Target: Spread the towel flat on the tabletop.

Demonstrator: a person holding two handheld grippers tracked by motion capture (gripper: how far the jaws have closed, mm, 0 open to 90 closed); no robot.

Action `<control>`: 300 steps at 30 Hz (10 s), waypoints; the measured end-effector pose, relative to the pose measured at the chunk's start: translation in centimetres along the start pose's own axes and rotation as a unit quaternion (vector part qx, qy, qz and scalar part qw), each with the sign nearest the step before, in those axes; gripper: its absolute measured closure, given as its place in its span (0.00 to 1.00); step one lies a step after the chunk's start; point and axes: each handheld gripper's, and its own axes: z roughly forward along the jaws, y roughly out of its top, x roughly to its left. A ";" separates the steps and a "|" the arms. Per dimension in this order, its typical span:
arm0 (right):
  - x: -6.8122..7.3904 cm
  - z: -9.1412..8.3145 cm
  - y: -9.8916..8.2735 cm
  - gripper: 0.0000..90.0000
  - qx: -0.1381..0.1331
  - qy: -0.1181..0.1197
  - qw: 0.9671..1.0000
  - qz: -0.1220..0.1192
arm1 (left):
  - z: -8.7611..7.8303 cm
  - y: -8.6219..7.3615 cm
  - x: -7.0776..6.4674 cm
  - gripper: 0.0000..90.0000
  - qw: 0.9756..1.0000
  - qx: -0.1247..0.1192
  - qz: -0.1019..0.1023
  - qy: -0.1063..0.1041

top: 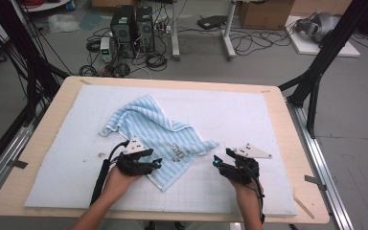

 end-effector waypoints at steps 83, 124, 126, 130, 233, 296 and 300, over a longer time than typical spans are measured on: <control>7.6 12.0 4.5 0.50 0.038 0.108 0.993 -0.001 | -9.6 -6.1 8.2 0.92 0.996 -0.055 -0.059 0.034; 2.1 4.3 1.8 0.58 0.013 -0.025 0.998 -0.060 | -9.5 -4.1 5.7 0.57 0.995 -0.088 -0.041 0.031; 2.0 3.7 1.0 0.58 0.010 -0.012 0.998 -0.054 | -9.5 -4.0 5.4 0.57 0.995 -0.093 -0.036 0.025; 1.9 2.5 0.2 0.56 0.003 -0.002 0.999 -0.041 | -9.4 -3.8 4.7 0.60 0.995 -0.096 -0.024 0.008; 7.0 3.6 0.9 0.75 0.095 0.239 0.962 -0.094 | -10.6 -4.3 7.6 0.56 0.990 -0.109 -0.087 0.021; -0.3 13.0 6.2 0.91 0.151 0.039 0.984 -0.081 | -7.0 -1.9 12.6 0.49 0.989 -0.096 -0.104 0.045; -1.6 11.8 6.3 0.78 0.114 0.037 0.991 -0.053 | -6.7 -1.9 12.6 0.49 0.989 -0.095 -0.104 0.044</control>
